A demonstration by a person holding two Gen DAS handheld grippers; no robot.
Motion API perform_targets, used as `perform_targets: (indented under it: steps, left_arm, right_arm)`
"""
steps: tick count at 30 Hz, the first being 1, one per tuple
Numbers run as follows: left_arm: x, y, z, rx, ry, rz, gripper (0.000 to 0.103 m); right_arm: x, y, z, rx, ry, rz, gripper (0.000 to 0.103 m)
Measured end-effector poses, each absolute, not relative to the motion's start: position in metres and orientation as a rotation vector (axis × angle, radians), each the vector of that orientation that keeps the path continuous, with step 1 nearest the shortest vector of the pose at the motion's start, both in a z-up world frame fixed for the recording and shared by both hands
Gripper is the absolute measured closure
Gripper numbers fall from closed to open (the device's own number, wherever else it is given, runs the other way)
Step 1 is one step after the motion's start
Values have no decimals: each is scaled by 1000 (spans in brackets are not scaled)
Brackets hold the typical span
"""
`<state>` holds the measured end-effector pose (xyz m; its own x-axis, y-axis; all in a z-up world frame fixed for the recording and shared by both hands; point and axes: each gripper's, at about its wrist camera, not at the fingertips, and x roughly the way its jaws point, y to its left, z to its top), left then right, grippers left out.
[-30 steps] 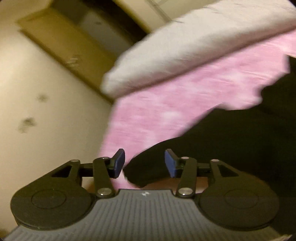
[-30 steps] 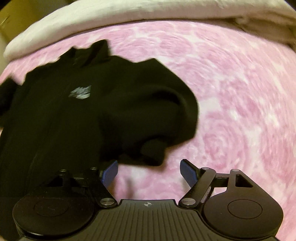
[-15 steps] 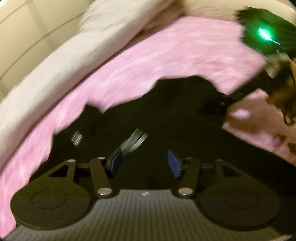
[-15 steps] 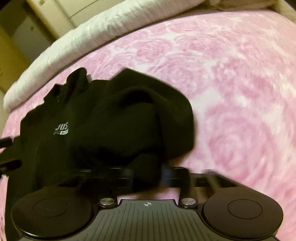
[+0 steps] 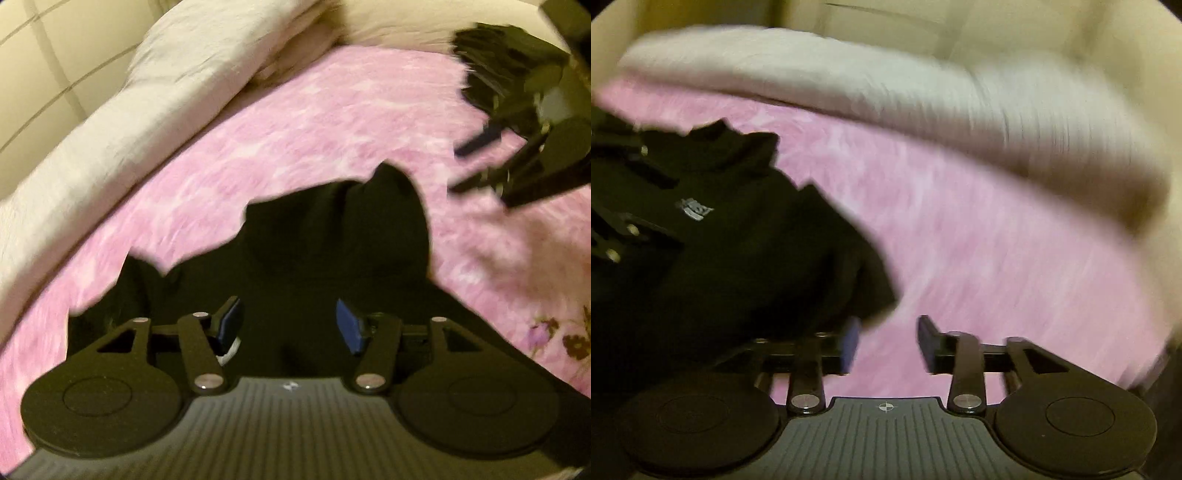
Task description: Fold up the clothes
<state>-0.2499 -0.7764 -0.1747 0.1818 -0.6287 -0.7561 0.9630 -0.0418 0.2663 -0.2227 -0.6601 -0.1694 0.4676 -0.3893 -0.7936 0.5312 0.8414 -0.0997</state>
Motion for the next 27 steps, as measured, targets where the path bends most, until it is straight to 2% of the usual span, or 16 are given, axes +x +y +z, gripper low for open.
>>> perform_targets:
  steps: [4, 7, 8, 9, 10, 15, 19, 22, 27]
  left_arm:
    - [-280, -824, -189, 1033, 336, -1501, 41]
    - [-276, -836, -187, 1048, 344, -1523, 44]
    - [-273, -839, -185, 1050, 351, -1528, 50]
    - [-271, -842, -184, 1052, 358, -1533, 71]
    - [-269, -845, -182, 1054, 365, -1537, 87]
    - [-248, -845, -167, 1027, 409, -1535, 92]
    - [-186, -771, -114, 847, 497, -1395, 94]
    - [-140, -704, -94, 816, 580, -1242, 94]
    - [-89, -616, -107, 792, 732, -1025, 94]
  right_arm:
    - [-254, -666, -187, 456, 908, -652, 48]
    - [-268, -657, -190, 525, 903, -669, 46]
    - [-271, -652, -191, 541, 900, -669, 45]
    - [-273, -648, -190, 562, 893, -665, 44]
    - [-275, -645, -191, 587, 882, -658, 44]
    - [-269, -640, -197, 738, 799, -615, 34]
    - [-254, -644, -201, 845, 724, -571, 32]
    - [-234, -646, -202, 872, 692, -506, 30]
    - [-188, -640, -205, 879, 703, -333, 26]
